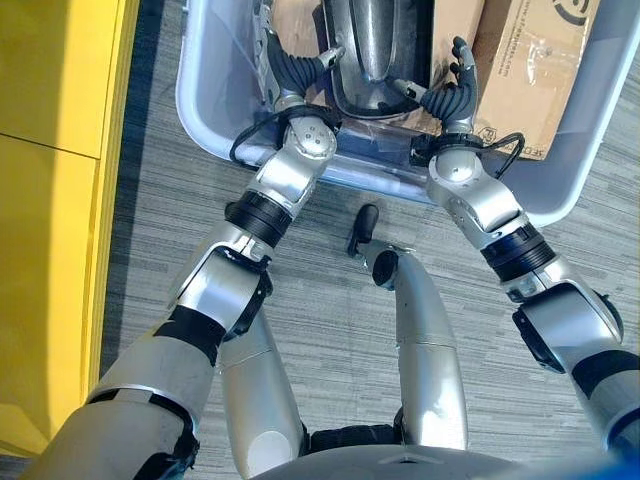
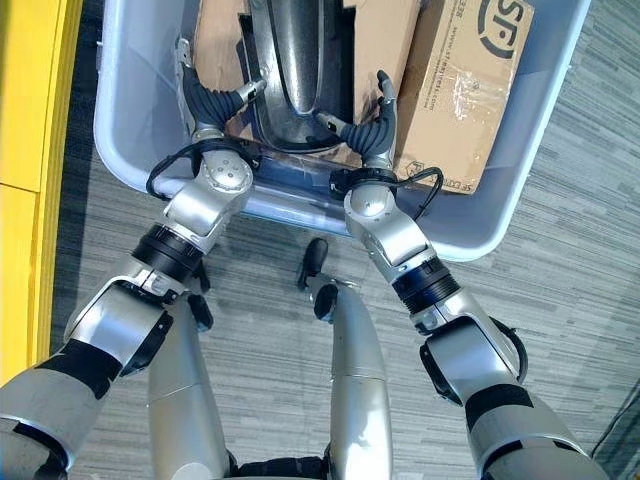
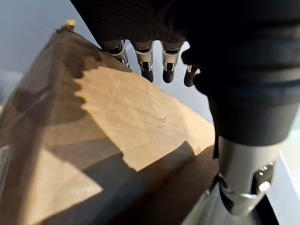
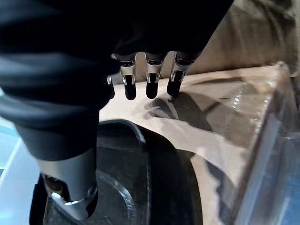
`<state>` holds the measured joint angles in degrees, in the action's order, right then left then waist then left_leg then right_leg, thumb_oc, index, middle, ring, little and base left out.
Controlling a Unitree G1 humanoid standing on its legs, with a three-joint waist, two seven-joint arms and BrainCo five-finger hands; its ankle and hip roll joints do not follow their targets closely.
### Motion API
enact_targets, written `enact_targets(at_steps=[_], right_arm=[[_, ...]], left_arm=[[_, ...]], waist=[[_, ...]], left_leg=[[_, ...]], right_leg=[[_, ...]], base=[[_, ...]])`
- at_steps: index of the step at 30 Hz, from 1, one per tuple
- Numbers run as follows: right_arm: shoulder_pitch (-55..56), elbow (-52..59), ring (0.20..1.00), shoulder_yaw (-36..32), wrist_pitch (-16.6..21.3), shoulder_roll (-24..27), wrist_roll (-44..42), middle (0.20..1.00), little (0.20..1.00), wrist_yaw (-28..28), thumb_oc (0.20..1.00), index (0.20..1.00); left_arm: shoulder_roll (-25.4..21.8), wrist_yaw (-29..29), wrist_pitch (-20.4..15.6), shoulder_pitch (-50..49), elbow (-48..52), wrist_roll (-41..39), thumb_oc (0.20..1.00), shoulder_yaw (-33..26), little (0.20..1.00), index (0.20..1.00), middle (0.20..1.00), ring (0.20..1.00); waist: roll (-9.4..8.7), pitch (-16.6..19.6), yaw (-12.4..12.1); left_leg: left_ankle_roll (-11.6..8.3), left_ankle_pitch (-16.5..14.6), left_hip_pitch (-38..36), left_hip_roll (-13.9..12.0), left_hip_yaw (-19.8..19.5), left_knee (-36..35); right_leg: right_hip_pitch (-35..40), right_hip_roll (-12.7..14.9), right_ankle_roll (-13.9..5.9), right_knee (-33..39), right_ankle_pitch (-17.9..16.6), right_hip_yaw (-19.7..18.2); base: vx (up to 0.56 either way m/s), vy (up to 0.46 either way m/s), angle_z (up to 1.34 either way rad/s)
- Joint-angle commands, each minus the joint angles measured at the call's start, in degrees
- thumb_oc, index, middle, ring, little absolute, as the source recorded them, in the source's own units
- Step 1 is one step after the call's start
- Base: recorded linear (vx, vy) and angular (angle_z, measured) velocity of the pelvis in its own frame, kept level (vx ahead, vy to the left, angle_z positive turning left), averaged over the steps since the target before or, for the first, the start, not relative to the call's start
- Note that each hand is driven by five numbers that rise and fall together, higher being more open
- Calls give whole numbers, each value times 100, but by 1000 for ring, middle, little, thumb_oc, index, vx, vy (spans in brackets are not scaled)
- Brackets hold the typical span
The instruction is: Move parts from the plastic box to the shelf.
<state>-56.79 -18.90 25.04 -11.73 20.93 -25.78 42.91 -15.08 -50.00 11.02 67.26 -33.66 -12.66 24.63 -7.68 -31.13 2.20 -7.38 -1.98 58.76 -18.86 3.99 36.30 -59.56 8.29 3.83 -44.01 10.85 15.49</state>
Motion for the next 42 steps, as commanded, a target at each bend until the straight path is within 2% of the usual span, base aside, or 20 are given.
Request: enact_targets(at_steps=[1,7,14,21,31,37,42], right_arm=[[-201,489,1000,-236,84,-54,-308,1000,1000,-87,1000,1000],[-149,530,1000,-231,99,-65,-244,1000,1000,-138,1000,1000],[-132,599,1000,-280,153,-37,51,1000,1000,4,1000,1000],[-242,598,1000,-320,237,9,173,1000,1000,89,1000,1000],[-468,698,1000,-226,197,-20,1155,1000,1000,102,1000,1000],[-571,723,1000,-118,343,-89,1665,1000,1000,-74,1000,1000],[-569,860,1000,-46,447,-140,2074,1000,1000,-315,1000,1000]], left_arm=[[273,299,40,17,-25,-64,1000,340,1000,1000,1000,1000],[304,595,14,-29,31,-159,1000,366,1000,1000,1000,1000],[355,687,150,-146,180,-449,1000,376,1000,1000,1000,1000],[329,995,299,-119,263,-232,1000,460,1000,1000,1000,1000],[474,892,626,-198,479,-199,1000,602,1000,1000,1000,1000],[556,1027,523,-379,550,-196,1000,662,1000,1000,1000,1000],[571,1108,608,-515,770,-225,1000,708,1000,1000,1000,1000]], waist=[[-341,133,-31],[-330,133,-26],[-298,133,-30],[-281,133,-33],[-241,133,-44],[-204,133,-62],[-177,133,-88]], left_leg=[[104,-392,498,224,-313,906],[153,-493,813,264,-410,1188],[222,-613,1185,267,-499,1530],[225,-629,1300,250,-525,1613],[194,-574,1327,229,-532,1556],[164,-504,1251,228,-478,1390],[154,-461,1185,248,-455,1287]], right_leg=[[53,-52,-779,525,-757,-59],[-274,-32,-791,289,-748,-84],[-639,19,-828,-11,-732,-80],[-764,51,-853,-77,-763,-78],[-797,72,-872,9,-820,-51],[-718,59,-871,169,-849,-43],[-646,74,-876,284,-876,-31]], base=[[27,-30,-3],[19,-1,-2],[11,1,0],[4,0,0],[-3,-24,0],[0,0,0],[0,0,0]])
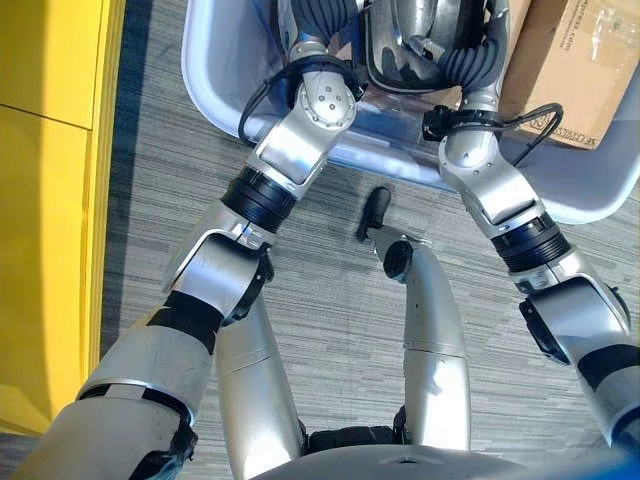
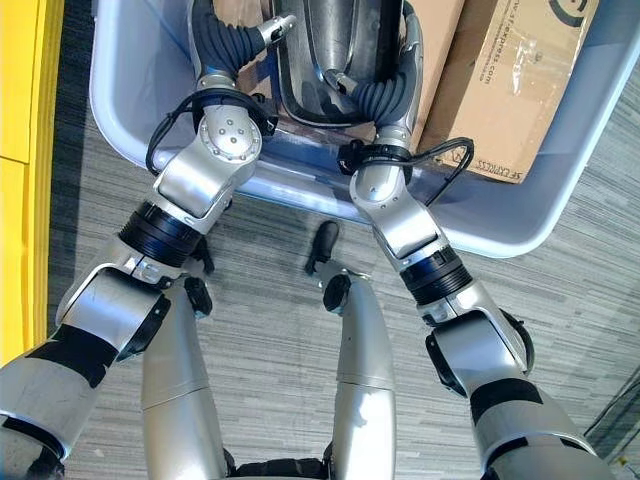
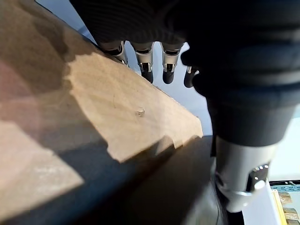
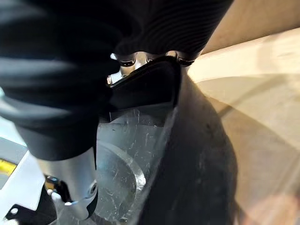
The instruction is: Move parts from the plastic box to the shelf.
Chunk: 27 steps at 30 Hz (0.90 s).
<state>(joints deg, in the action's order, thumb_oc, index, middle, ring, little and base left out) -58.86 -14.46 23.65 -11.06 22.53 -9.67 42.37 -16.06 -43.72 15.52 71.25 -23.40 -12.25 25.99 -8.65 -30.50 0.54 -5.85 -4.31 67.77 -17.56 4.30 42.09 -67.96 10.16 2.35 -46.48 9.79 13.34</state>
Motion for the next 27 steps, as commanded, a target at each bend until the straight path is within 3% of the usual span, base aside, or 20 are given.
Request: enact_targets(at_steps=[1,6,9,14,20,21,23,27], right_arm=[[-358,439,1000,132,380,-337,571,1000,1000,-334,1000,1000],[-332,453,1000,230,354,-402,572,1000,1000,-382,1000,1000],[-320,368,1000,254,545,-422,682,1000,1000,-137,1000,1000],[-305,362,1000,233,434,-445,716,1000,1000,304,1000,1000],[-202,243,1000,147,528,-480,428,1000,1000,490,1000,1000],[-195,245,837,137,544,-476,411,837,837,392,837,837],[-168,249,200,143,523,-485,378,200,200,329,200,200],[-177,170,200,118,476,-499,62,200,200,480,200,200]], left_arm=[[681,457,184,-959,-216,-329,1000,593,1000,1000,1000,1000],[676,466,261,-1099,-146,-407,1000,631,1000,1000,1000,1000],[719,471,150,-1270,-128,-748,1000,651,1000,1000,1000,1000],[849,-82,70,-1354,-170,-1035,1000,589,1000,1000,1000,1000],[876,-227,-22,-1518,-201,-918,1000,499,1000,1000,1000,1000],[871,-221,-33,-1528,-186,-893,871,488,871,871,871,871],[867,-254,-27,-1532,-192,-845,200,485,200,200,200,200],[890,-332,-281,-1524,-269,-1131,200,461,200,200,200,200]], waist=[[-73,70,69],[-45,70,28],[-15,70,-4],[-38,70,-10],[-25,70,-37],[-27,70,-36],[-30,70,-39],[-30,70,-36]], left_leg=[[-1,-220,274,127,-487,688],[1,-221,243,149,-475,662],[13,-203,246,157,-466,621],[15,-215,282,190,-494,636],[22,-188,325,182,-504,586],[23,-186,341,178,-504,596],[28,-177,351,176,-507,593],[38,-190,385,163,-512,644]], right_leg=[[203,-116,-730,549,-777,185],[249,-103,-714,594,-770,195],[248,-87,-713,620,-788,206],[230,-103,-734,635,-801,210],[180,-67,-759,620,-810,240],[163,-61,-763,604,-811,242],[152,-51,-760,583,-803,247],[111,-24,-774,539,-818,253]], base=[[0,0,0],[0,-13,3],[0,0,0],[0,0,0],[0,0,0],[0,0,0],[0,0,0],[0,0,0]])
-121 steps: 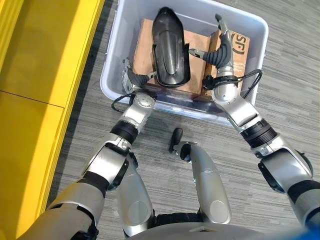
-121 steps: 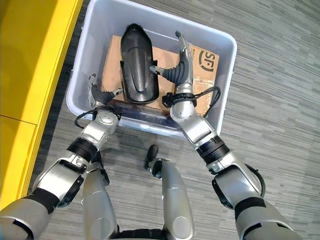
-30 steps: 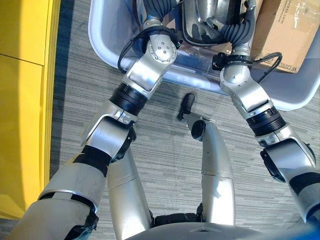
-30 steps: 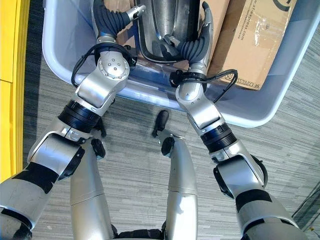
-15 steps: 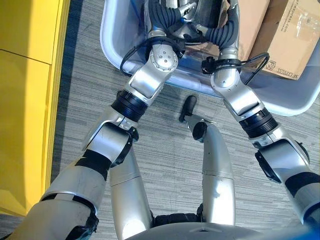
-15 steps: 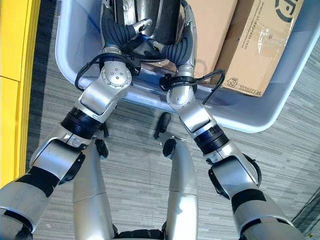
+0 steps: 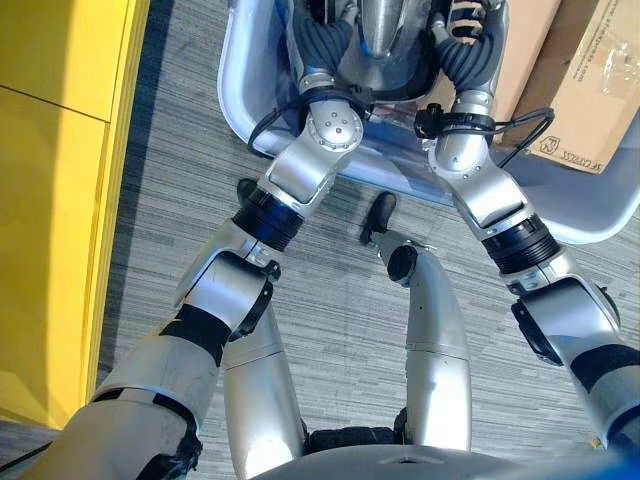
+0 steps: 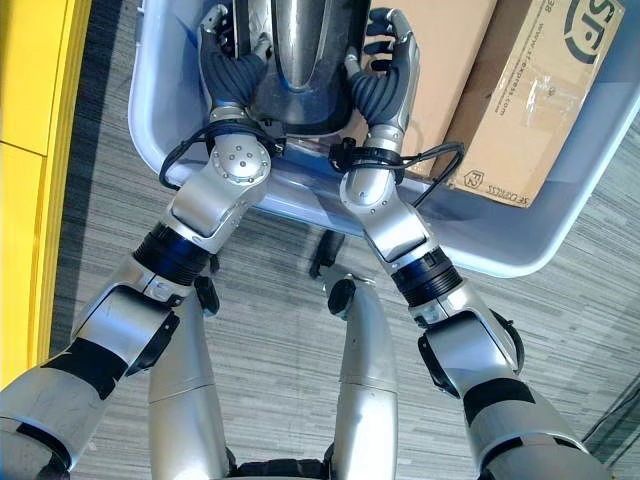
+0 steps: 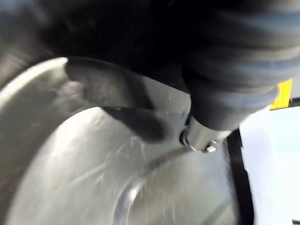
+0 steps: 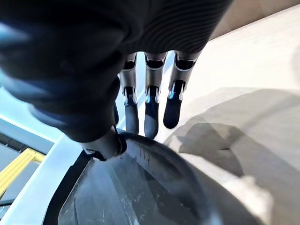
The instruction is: Move parts from the plastic box to the shelf.
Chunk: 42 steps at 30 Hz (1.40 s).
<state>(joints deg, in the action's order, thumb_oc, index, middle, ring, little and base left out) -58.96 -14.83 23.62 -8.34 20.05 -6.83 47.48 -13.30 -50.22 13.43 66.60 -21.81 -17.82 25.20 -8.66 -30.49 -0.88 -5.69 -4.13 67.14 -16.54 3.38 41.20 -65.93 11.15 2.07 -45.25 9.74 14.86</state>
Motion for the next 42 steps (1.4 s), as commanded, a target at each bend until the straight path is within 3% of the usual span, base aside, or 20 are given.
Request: enact_targets(at_steps=[1,8,9,15,22,23,26,34,39,42], right_arm=[[-168,178,200,113,202,-250,-235,200,200,-37,200,200],[-136,154,200,152,335,-296,-140,200,200,-107,200,200],[-140,189,200,155,317,-310,-143,200,200,-157,200,200],[-37,325,200,162,517,-372,-195,200,200,-224,200,200],[45,407,200,152,880,-540,-324,200,200,-386,200,200],[59,518,200,159,796,-574,-309,200,200,-473,200,200],[68,612,200,183,676,-573,-379,200,200,-520,200,200],[54,763,200,388,282,-628,-411,200,200,-554,200,200],[23,737,200,537,69,-692,-516,200,200,-548,200,200],[24,670,200,627,-155,-819,-764,200,200,-416,200,200]], left_arm=[[631,276,-113,-1074,-393,-578,200,524,200,200,200,200],[653,378,-389,-1063,-350,-496,200,535,200,200,200,200],[655,564,-658,-1053,-292,-343,200,512,200,200,200,200],[602,716,-822,-1054,76,104,200,523,200,200,200,200],[580,637,-1026,-1151,188,397,200,446,200,200,200,200],[575,586,-1114,-1156,146,364,200,417,200,200,200,200],[551,529,-1143,-1145,149,323,200,392,200,200,200,200],[274,538,-1004,-1116,90,-165,200,345,200,200,200,200],[227,472,-1032,-1009,-70,-334,200,394,200,200,200,200],[231,313,-815,-904,-119,-365,200,471,200,200,200,200]], waist=[[-24,69,108],[-15,69,108],[-17,69,112],[-6,69,114],[113,69,115],[202,69,127],[288,69,111],[613,69,-33],[799,235,2],[833,460,1]], left_leg=[[26,-215,468,73,-421,748],[35,-207,538,90,-442,760],[44,-223,522,90,-440,777],[46,-218,279,117,-425,706],[-23,-44,-1075,68,68,-142],[-46,84,-1690,102,283,-581],[-51,165,-2219,125,431,-899],[4,455,-4519,335,740,-1994],[-10,438,-5291,359,765,-2198],[-8,419,-5675,386,800,-2392]], right_leg=[[-114,-128,-746,406,-813,91],[-187,-123,-740,388,-828,65],[-171,-132,-729,384,-816,50],[62,-181,-685,422,-775,27],[1368,-205,-640,1123,-725,121],[1899,-224,-630,1451,-731,65],[2318,-211,-629,1623,-703,5],[4454,-172,-559,2419,-649,21],[5299,-180,-478,2714,-597,34],[5750,-174,-448,2965,-576,69]], base=[[-19,15,3],[0,0,0],[0,0,0],[-7,1,0],[-69,67,1],[-68,183,1],[-24,140,-7],[21,123,2],[89,104,6],[73,66,-4]])
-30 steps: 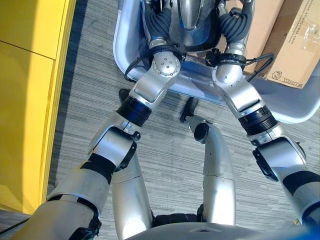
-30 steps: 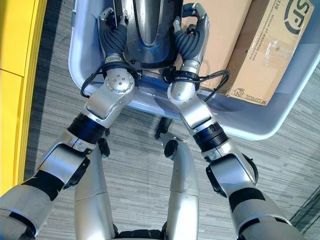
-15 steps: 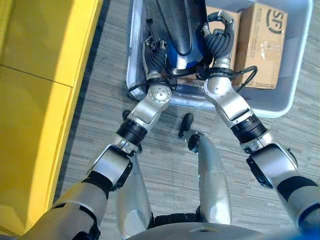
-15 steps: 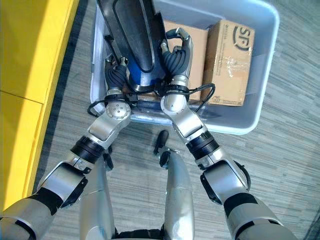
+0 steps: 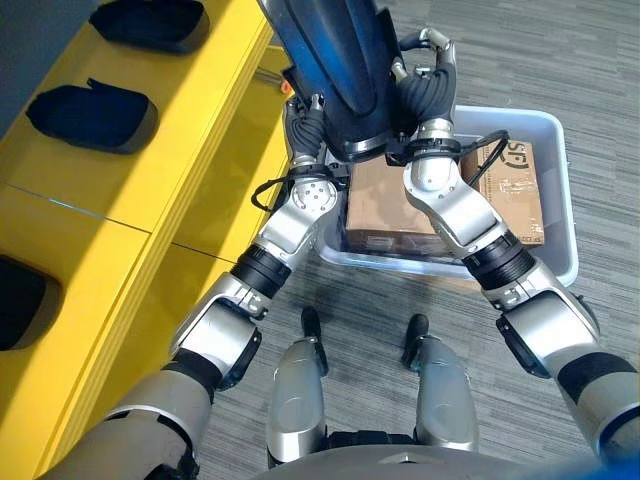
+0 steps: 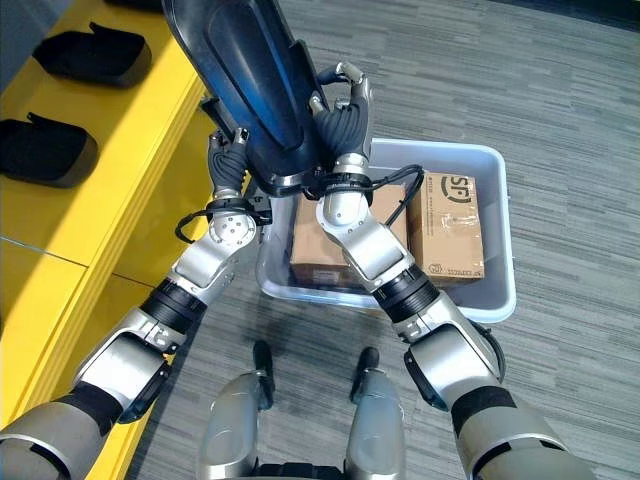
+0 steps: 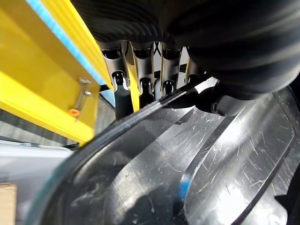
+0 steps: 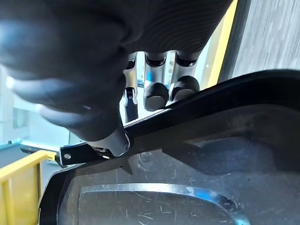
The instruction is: Move parts from the plastic box to the shelf.
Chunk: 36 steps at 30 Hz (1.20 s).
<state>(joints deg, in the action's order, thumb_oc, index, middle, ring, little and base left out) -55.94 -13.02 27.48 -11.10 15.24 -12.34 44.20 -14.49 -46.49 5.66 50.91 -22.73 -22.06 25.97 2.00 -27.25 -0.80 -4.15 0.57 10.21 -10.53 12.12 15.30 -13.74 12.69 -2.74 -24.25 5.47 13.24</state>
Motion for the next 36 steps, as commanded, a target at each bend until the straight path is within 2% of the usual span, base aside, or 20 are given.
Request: enact_targets(at_steps=[1,4,12,17,21,22,23,26,27,28,29,30,31,32,33,34,36], right_arm=[[-263,472,200,251,114,-355,-283,200,200,-72,200,200],[116,563,200,349,188,-513,-381,200,200,-104,200,200],[765,717,200,596,-128,-909,-545,200,200,-214,200,200],[1440,760,200,865,-83,-1049,-665,200,200,-578,200,200],[1554,847,200,934,-156,-1094,-711,200,200,-571,200,200],[1603,822,200,921,-135,-1147,-782,200,200,-539,200,200],[1607,784,200,903,-76,-1292,-848,200,200,-381,200,200],[1567,752,200,830,-15,-1360,-893,200,200,-366,200,200],[1516,690,200,753,79,-1410,-980,200,200,-233,200,200],[1512,689,200,738,88,-1409,-985,200,200,-210,200,200],[1514,688,200,663,94,-1418,-1053,200,200,-91,200,200],[1525,690,200,643,97,-1404,-1102,200,200,-45,200,200],[1582,661,200,618,136,-1349,-1248,200,200,10,200,200],[1596,646,200,614,150,-1339,-1272,200,200,-5,200,200],[1681,637,200,620,162,-1304,-1303,200,200,-52,200,200],[1752,619,200,631,143,-1298,-1351,200,200,-169,200,200],[1931,621,200,663,199,-1253,-1374,200,200,-322,200,200]], left_arm=[[341,-63,8,659,-26,106,200,404,200,200,200,200],[278,-92,123,294,79,156,200,504,200,200,200,200],[314,-70,306,-551,174,601,200,568,200,200,200,200],[189,-43,492,-1331,391,578,200,434,200,200,200,200],[172,-8,579,-1446,411,661,200,409,200,200,200,200],[118,46,680,-1515,460,756,200,401,200,200,200,200],[36,195,758,-1501,501,900,200,400,200,200,200,200],[-12,355,806,-1438,531,1048,200,417,200,200,200,200],[-36,426,840,-1301,436,1041,200,513,200,200,200,200],[-37,445,830,-1282,416,1043,200,525,200,200,200,200],[-6,600,815,-1192,196,1114,200,610,200,200,200,200],[13,664,803,-1186,121,1176,200,630,200,200,200,200],[54,853,789,-1234,3,1283,200,639,200,200,200,200],[62,877,787,-1255,-15,1315,200,638,200,200,200,200],[85,939,741,-1399,-26,1432,200,625,200,200,200,200],[85,961,734,-1546,19,1531,200,579,200,200,200,200],[91,876,782,-1779,151,1497,200,508,200,200,200,200]], waist=[[-235,159,-9],[-202,402,-57],[-86,853,-276],[-44,1198,-541],[-47,1245,-613],[-59,1277,-693],[-86,1278,-796],[-93,1254,-837],[-72,1253,-820],[-68,1257,-807],[-29,1310,-691],[-17,1332,-653],[-33,1390,-638],[-40,1402,-640],[-62,1441,-646],[-72,1471,-653],[-98,1527,-648]], left_leg=[[-164,-48,-44,-210,-68,153],[-162,3,-407,-148,-70,-142],[-126,58,-962,-13,-290,-568],[-70,39,-1252,131,-437,-853],[-8,-19,-1326,230,-461,-889],[63,-85,-1405,358,-471,-952],[211,-201,-1455,560,-475,-1011],[335,-280,-1433,704,-505,-1029],[454,-328,-1387,842,-599,-1039],[473,-332,-1382,864,-633,-1049],[570,-289,-1376,968,-917,-1222],[584,-263,-1386,985,-994,-1304],[519,-191,-1402,1020,-1112,-1451],[498,-170,-1406,1031,-1144,-1483],[423,-67,-1456,1075,-1284,-1624],[389,4,-1510,1112,-1350,-1710],[386,18,-1521,1205,-1482,-1707]], right_leg=[[596,-326,32,912,-150,239],[974,-311,33,1117,-121,294],[1634,-258,49,1426,-76,466],[1999,-109,-82,1767,-222,597],[2107,-41,-135,1852,-267,616],[2193,56,-234,1926,-338,662],[2203,282,-443,2006,-532,678],[2139,469,-558,1980,-661,638],[2085,509,-560,1804,-583,510],[2058,488,-550,1757,-555,462],[1830,219,-481,1333,-293,111],[1764,0,-409,1188,-123,26],[1765,-482,-223,1180,89,44],[1768,-581,-188,1200,105,47],[1776,-944,-75,1266,130,18],[1805,-1120,-4,1355,112,-19],[1945,-1166,3,1735,-65,-103]], base=[[36,61,-5],[25,80,-1],[52,112,11],[-60,259,29],[-38,167,18],[-178,417,16],[-185,428,6],[-159,224,33],[-129,181,33],[-116,187,31],[-55,92,68],[-54,55,116],[-15,-26,144],[3,-67,132],[10,-70,68],[34,-97,17],[-1,-100,20]])
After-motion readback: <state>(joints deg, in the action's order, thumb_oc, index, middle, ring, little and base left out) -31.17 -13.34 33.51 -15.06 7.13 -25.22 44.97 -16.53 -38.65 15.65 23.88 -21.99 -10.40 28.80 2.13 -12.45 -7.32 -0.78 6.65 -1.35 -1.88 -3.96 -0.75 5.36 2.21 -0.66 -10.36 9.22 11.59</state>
